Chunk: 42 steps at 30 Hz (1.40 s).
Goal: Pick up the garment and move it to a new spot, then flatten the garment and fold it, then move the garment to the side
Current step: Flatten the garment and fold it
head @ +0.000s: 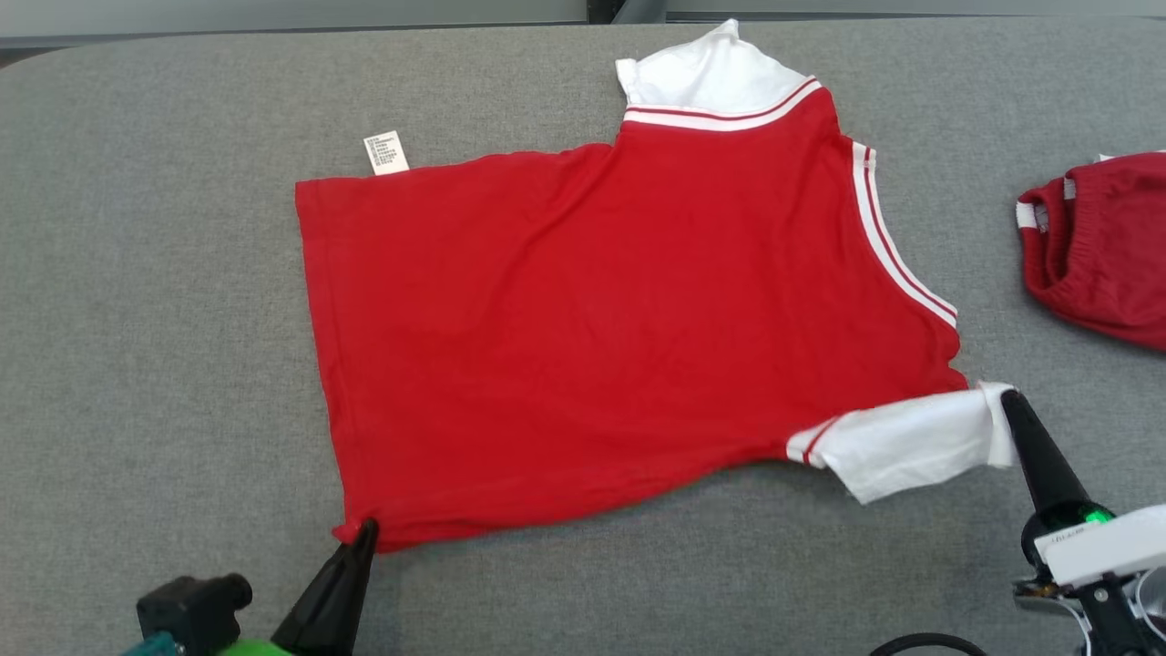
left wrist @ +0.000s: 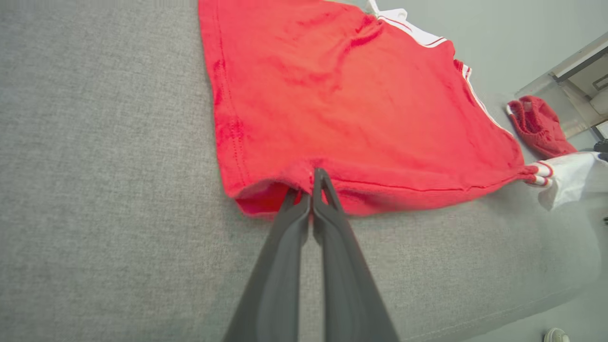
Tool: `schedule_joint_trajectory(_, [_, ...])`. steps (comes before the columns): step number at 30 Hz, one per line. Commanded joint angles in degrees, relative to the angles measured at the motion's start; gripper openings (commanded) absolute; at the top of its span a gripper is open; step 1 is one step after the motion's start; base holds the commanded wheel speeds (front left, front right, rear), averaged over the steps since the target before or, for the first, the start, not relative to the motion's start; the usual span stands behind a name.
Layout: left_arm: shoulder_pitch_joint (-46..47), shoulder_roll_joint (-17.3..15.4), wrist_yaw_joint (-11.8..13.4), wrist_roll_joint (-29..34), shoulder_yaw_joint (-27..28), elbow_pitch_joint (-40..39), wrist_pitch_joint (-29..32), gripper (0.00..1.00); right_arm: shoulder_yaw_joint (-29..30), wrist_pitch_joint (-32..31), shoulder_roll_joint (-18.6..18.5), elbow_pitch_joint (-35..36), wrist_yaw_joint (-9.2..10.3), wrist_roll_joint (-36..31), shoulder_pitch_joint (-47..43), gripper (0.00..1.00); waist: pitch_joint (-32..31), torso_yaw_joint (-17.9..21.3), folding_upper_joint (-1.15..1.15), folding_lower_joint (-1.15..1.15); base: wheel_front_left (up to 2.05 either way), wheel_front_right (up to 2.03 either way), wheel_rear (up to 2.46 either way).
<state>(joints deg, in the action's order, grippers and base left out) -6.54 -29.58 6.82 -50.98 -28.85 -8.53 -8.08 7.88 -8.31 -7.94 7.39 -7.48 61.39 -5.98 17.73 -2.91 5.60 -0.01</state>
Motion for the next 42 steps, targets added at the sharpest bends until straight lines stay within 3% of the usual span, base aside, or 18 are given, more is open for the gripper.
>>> schedule_joint_trajectory(1, [2.14,-0.89,0.13,-1.48,0.37,-1.52,2.38,0.0,0.27,-1.45,0.06,-1.59,-0.01,-1.67,3.28,0.0,0.3,-0.08,-0.02,0.01,0.0,0.0,0.0])
schedule_joint_trajectory(11, [15.35,-1.74,0.29,-4.25,-0.32,0.83,15.17,0.0,4.63,-8.53,1.84,-13.93,-0.01,-11.15,20.28,0.0,2.35,-3.12,-0.02,0.01,0.0,0.0,0.0])
schedule_joint_trajectory(17, [24.23,2.0,-0.62,-3.81,-2.97,10.52,19.55,0.0,4.87,-9.37,1.42,-20.6,-0.01,-16.74,27.29,0.0,3.39,-4.56,-0.02,0.01,0.0,0.0,0.0])
schedule_joint_trajectory(24, [31.81,5.07,-2.52,-1.66,-4.01,22.32,18.64,0.0,-1.39,-5.87,-1.88,-27.26,-0.01,-20.49,31.98,0.0,4.22,-4.24,-0.02,0.01,0.0,0.0,0.0])
schedule_joint_trajectory(25, [32.38,5.2,-2.62,-1.57,-4.05,23.71,18.71,0.0,-2.69,-4.98,-2.62,-27.47,-0.01,-21.09,32.24,0.24,4.21,-4.14,-0.02,0.01,0.0,0.0,0.0])
schedule_joint_trajectory(26, [32.72,5.45,-2.68,-1.61,-4.34,24.95,19.18,0.0,-4.14,-3.92,-3.39,-27.64,-0.01,-21.68,32.37,0.57,4.14,-3.99,-0.02,0.01,0.0,0.0,0.0])
schedule_joint_trajectory(27, [32.8,5.68,-2.77,-1.64,-4.64,25.86,19.45,0.1,-5.37,-2.98,-4.02,-27.95,-0.01,-22.07,32.35,1.0,3.99,-3.79,-0.02,0.01,0.0,0.0,0.0])
schedule_joint_trajectory(28, [32.87,5.89,-2.76,-1.7,-4.91,26.82,19.76,0.3,-6.44,-1.9,-4.8,-28.27,-0.01,-22.27,32.38,1.0,3.81,-3.61,-0.02,0.01,0.0,0.0,0.0])
schedule_joint_trajectory(29, [32.73,5.95,-2.91,-1.72,-5.2,27.29,19.91,0.76,-7.46,-1.06,-5.91,-28.51,-0.01,-22.95,32.44,1.0,3.6,-3.43,-0.02,0.01,0.0,0.0,0.0])
schedule_joint_trajectory(30, [32.48,5.94,-3.0,-1.74,-5.23,27.82,19.76,1.0,-8.36,-0.14,-6.87,-28.64,-0.01,-23.38,32.54,1.0,3.37,-3.22,-0.02,0.01,0.0,0.0,0.0])
schedule_joint_trajectory(37, [27.35,3.35,-1.15,1.11,-5.62,26.02,15.32,1.0,-13.44,4.45,-13.18,-26.88,0.0,-27.2,30.09,1.0,0.33,-1.65,-0.02,0.01,0.0,0.0,0.0])
schedule_joint_trajectory(42, [18.59,2.05,3.34,0.57,-3.51,18.19,10.45,1.0,-14.71,4.3,-18.8,-22.1,0.0,-32.42,24.0,1.0,-2.99,-0.48,-0.02,0.01,0.0,0.0,0.0])
